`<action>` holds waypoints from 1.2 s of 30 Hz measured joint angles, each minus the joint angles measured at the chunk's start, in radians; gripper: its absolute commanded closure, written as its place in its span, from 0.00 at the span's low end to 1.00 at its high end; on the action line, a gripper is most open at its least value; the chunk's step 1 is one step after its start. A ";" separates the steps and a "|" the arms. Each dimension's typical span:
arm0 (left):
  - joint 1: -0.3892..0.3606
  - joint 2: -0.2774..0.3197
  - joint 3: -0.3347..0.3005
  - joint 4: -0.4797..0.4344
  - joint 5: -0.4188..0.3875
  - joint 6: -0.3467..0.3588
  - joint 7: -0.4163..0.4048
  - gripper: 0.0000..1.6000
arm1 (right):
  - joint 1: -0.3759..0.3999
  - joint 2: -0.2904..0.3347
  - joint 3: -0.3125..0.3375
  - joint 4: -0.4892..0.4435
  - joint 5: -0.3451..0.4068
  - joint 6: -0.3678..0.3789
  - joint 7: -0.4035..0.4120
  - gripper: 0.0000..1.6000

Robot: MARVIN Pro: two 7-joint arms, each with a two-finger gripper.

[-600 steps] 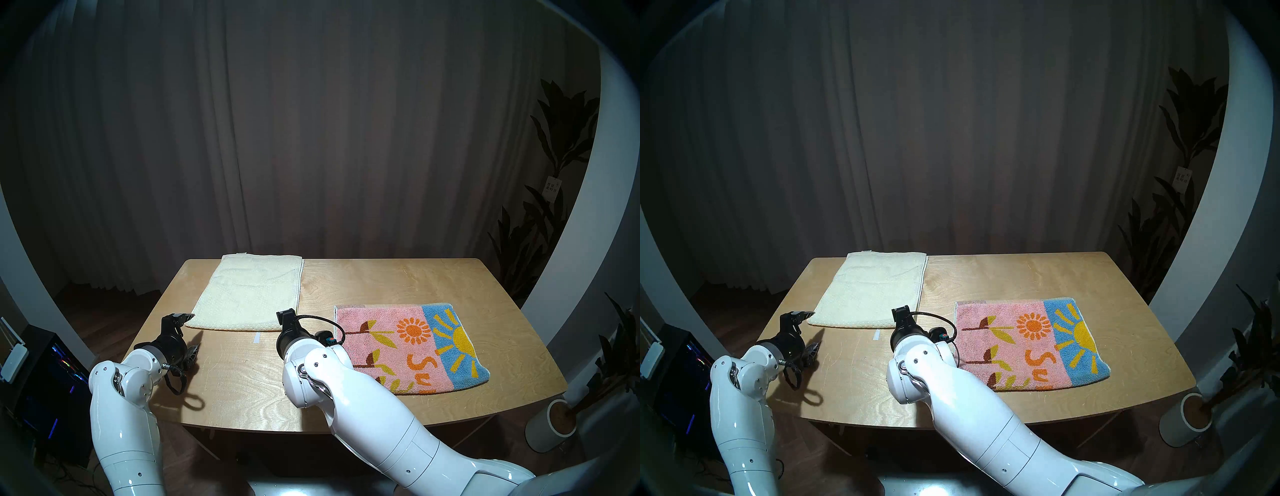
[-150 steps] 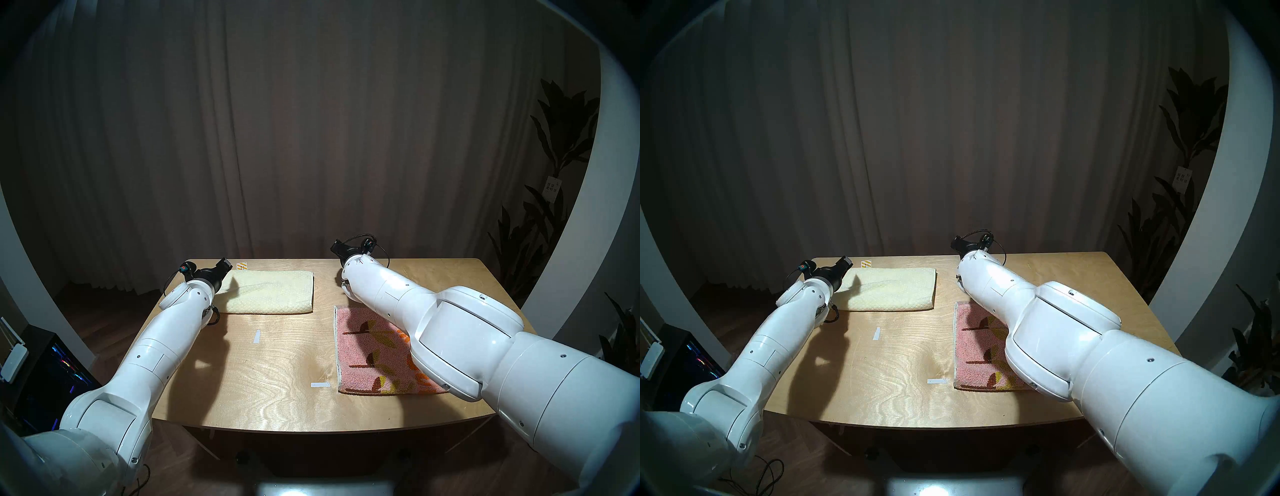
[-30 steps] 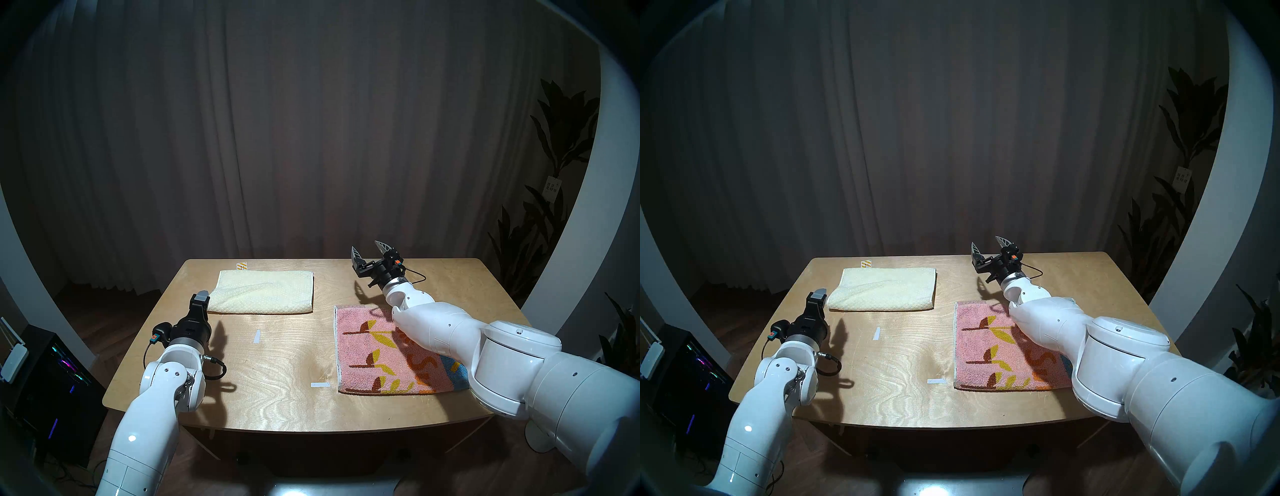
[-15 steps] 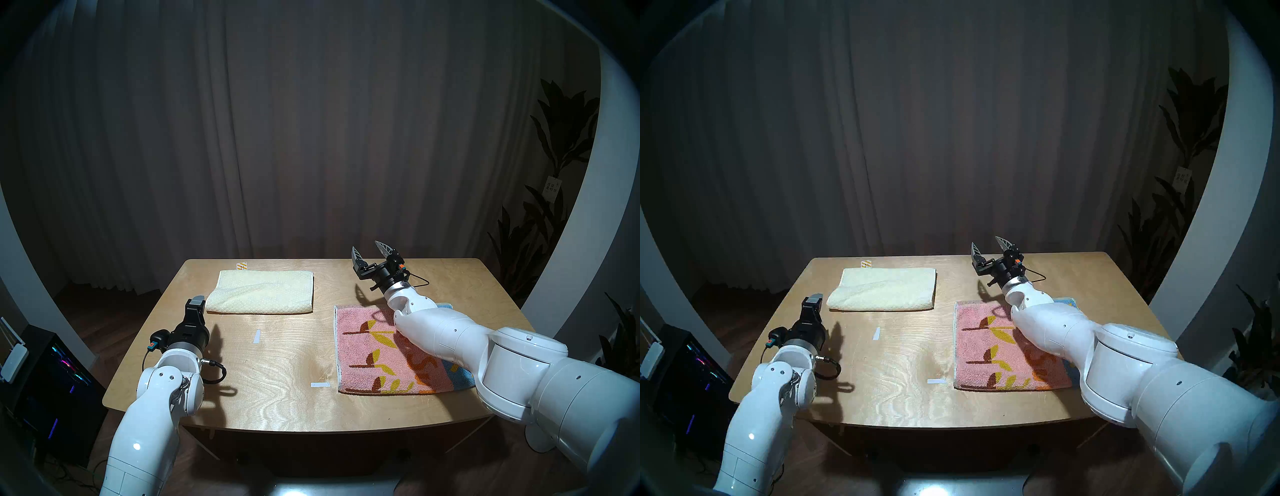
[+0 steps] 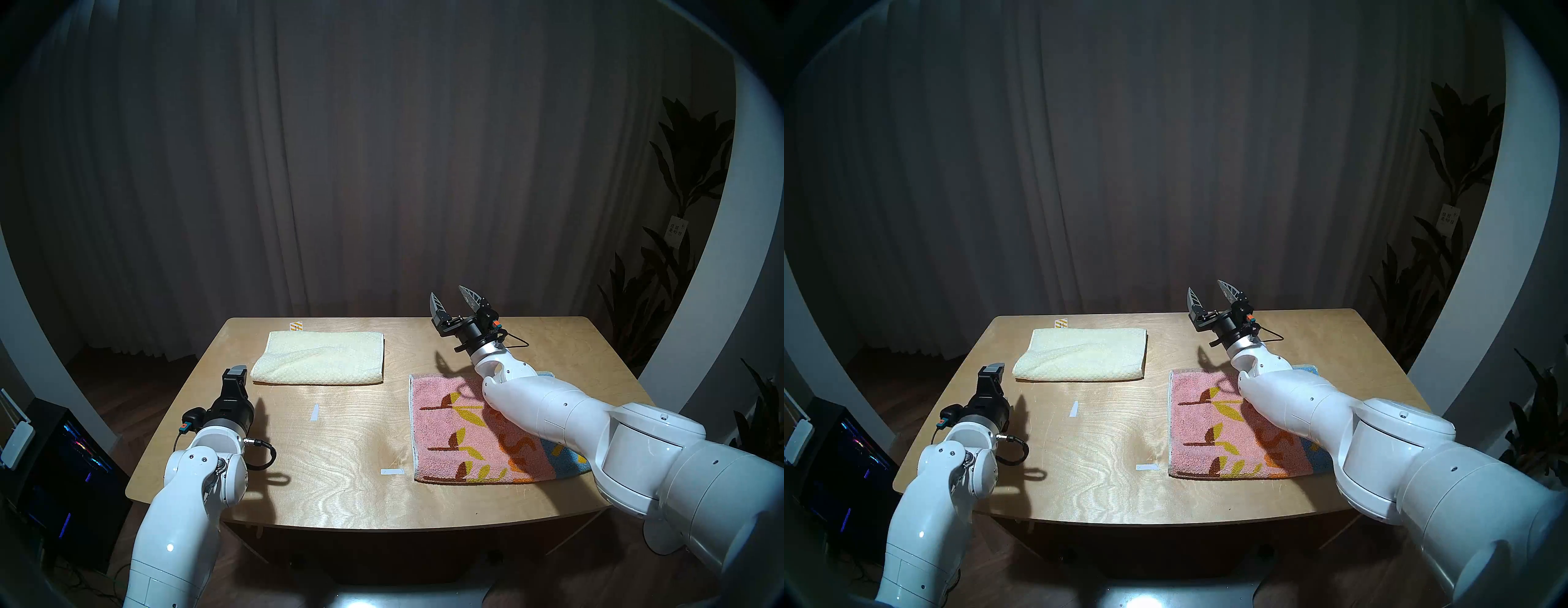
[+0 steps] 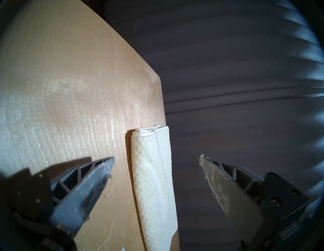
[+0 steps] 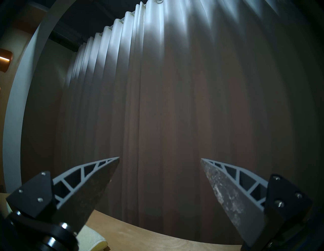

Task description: Fold each towel twice and stack them on table

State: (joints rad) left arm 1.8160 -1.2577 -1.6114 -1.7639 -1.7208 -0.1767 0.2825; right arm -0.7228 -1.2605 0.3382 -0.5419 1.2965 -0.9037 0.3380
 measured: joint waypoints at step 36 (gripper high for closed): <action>-0.067 0.034 0.000 0.023 -0.080 0.093 0.137 0.00 | -0.048 0.187 0.039 -0.251 0.050 -0.004 0.038 0.00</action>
State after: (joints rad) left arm 1.7491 -1.2236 -1.6110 -1.7408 -1.8007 -0.0839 0.4196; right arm -0.7711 -1.0731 0.3768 -0.7933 1.3463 -0.9076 0.3761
